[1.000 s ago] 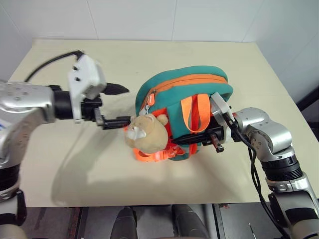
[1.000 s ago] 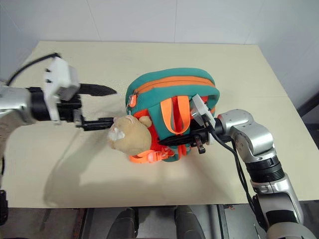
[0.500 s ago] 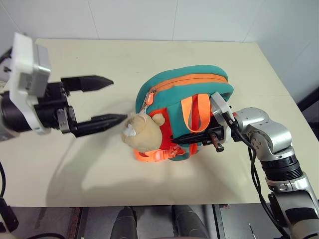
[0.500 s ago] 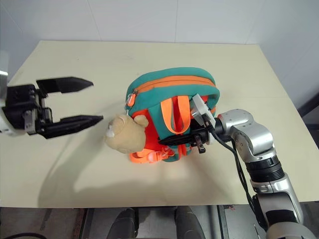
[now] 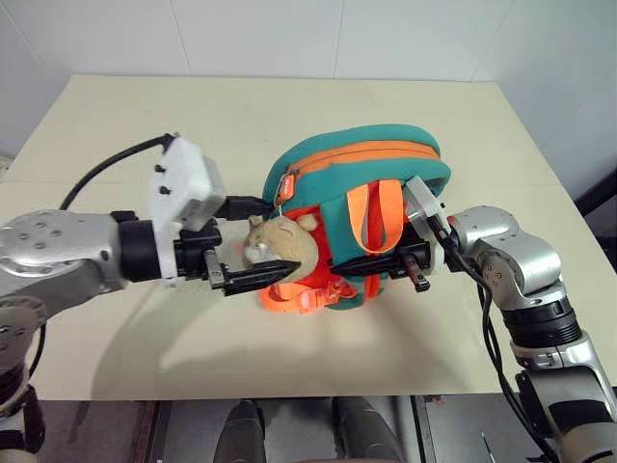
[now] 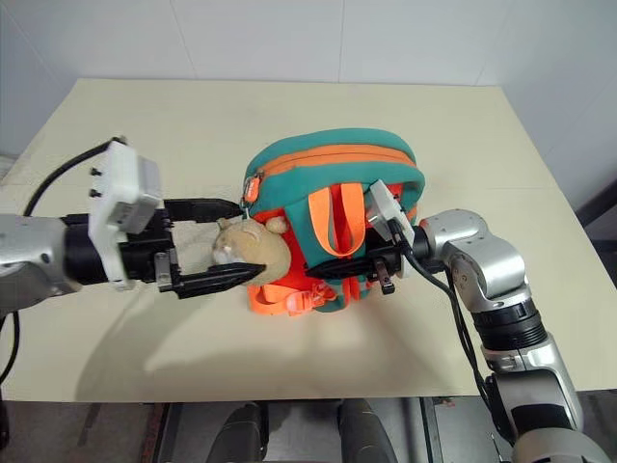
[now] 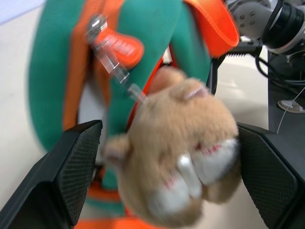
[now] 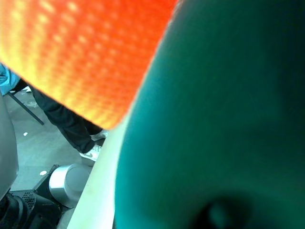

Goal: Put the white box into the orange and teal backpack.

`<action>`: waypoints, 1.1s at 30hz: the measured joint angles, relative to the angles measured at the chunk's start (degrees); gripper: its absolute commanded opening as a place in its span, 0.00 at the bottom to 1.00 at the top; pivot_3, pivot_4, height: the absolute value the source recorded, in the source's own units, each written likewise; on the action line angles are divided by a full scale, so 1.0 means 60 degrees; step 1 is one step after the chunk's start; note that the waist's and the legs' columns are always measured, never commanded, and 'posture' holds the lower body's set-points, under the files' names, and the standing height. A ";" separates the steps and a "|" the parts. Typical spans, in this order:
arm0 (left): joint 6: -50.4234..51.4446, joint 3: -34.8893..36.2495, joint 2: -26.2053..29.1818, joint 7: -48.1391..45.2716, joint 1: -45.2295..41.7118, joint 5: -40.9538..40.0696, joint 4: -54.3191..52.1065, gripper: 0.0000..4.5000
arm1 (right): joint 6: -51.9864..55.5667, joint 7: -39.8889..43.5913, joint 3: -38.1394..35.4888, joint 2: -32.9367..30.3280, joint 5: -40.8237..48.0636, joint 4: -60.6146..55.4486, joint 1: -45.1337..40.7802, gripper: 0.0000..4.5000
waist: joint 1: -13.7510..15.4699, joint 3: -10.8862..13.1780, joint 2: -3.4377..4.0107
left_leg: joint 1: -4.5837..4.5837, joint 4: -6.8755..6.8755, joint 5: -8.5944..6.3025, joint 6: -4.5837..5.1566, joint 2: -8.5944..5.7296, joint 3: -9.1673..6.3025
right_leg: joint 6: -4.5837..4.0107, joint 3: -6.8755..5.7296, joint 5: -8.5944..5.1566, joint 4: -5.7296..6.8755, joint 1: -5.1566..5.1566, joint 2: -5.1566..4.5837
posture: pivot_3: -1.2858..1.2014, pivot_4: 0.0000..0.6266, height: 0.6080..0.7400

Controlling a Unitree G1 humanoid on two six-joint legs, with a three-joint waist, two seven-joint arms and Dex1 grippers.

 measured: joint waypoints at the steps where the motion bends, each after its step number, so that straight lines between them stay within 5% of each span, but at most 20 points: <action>1: -0.0066 -0.0172 -0.0018 -0.0012 -0.0128 0.0111 0.0043 0.89 | -0.0010 -0.0002 -0.0002 0.0001 -0.0004 0.0017 0.0000 0.00 | -0.0008 0.0000 0.0000 | 0.0001 -0.0005 0.0000 0.0000 0.0000 0.0000 | 0.0000 0.0000 0.0000 0.0000 -0.0001 0.0000 | 0.52 0.24 1.00; 14: -0.0218 -0.1149 -0.0005 -0.0661 -0.0812 0.1163 0.0219 0.18 | -0.0055 -0.0012 -0.0003 0.0073 -0.0076 0.0155 -0.0002 0.00 | 0.0018 0.0000 0.0001 | 0.0001 -0.0005 0.0000 0.0000 0.0000 0.0000 | 0.0001 0.0000 0.0000 -0.0007 0.0002 0.0000 | 0.52 0.24 1.00; 33: -0.0247 -0.0714 0.1896 -0.3380 -0.1787 0.1356 0.2154 0.13 | -0.0018 -0.0277 -0.0002 0.0403 0.0086 -0.0041 0.0185 0.00 | -0.0002 0.0021 0.0025 | -0.0013 -0.0102 0.0000 -0.0007 0.0002 0.0003 | -0.0013 -0.0005 -0.0013 -0.0072 -0.0027 0.0000 | 0.52 0.24 1.00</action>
